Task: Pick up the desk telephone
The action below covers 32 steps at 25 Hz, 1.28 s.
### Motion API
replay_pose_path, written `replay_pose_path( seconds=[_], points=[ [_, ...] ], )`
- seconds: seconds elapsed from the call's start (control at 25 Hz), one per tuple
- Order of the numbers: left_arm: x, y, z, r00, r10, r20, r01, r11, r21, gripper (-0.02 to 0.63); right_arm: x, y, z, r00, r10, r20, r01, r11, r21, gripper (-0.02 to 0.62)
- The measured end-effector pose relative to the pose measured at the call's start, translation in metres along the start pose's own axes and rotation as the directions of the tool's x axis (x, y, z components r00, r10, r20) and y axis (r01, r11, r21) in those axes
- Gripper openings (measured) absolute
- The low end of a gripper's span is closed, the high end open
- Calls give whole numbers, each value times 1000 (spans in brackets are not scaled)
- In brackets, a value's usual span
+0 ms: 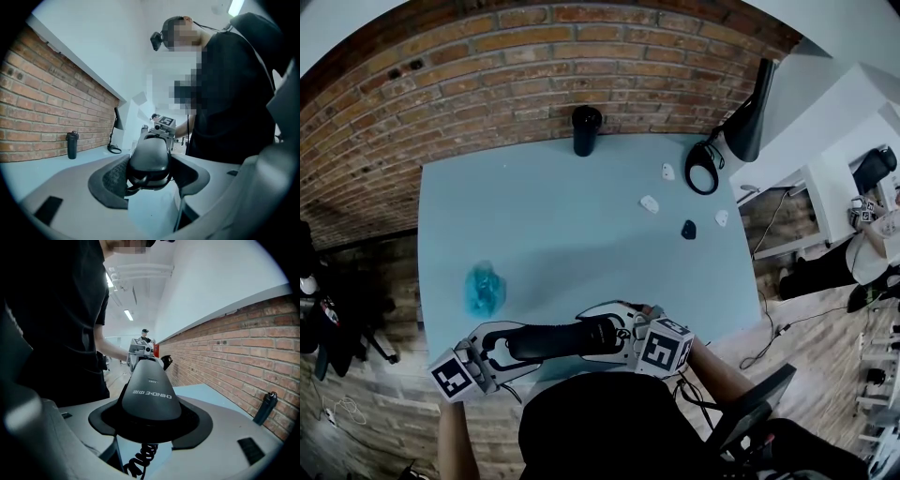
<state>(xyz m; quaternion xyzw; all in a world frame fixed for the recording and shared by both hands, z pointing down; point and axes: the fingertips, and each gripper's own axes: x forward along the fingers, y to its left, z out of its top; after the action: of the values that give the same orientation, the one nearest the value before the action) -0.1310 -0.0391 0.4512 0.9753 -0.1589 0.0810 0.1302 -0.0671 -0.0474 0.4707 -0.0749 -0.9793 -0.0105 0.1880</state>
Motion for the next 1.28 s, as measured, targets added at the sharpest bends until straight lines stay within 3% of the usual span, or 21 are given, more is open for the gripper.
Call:
replay_pose_path(
  seconds=[0.4,0.84,1.04,1.28],
  points=[
    [-7,-5,38,991,-80,108,80,997,5,291,-6,-5,30,998,-9,62,9,1000,8,295],
    [-22,-3,80,985,-84,152,65,989,131,291,-19,-18,78,996,-33,78,41,993,-113,296],
    [-36,1,97,966,-100,239,73,990,119,291,-15,-22,98,991,-22,132,36,994,-103,295],
    [-39,-9,103,954,-99,283,72,992,105,291,-19,-12,110,982,4,188,9,997,-72,295]
  ],
)
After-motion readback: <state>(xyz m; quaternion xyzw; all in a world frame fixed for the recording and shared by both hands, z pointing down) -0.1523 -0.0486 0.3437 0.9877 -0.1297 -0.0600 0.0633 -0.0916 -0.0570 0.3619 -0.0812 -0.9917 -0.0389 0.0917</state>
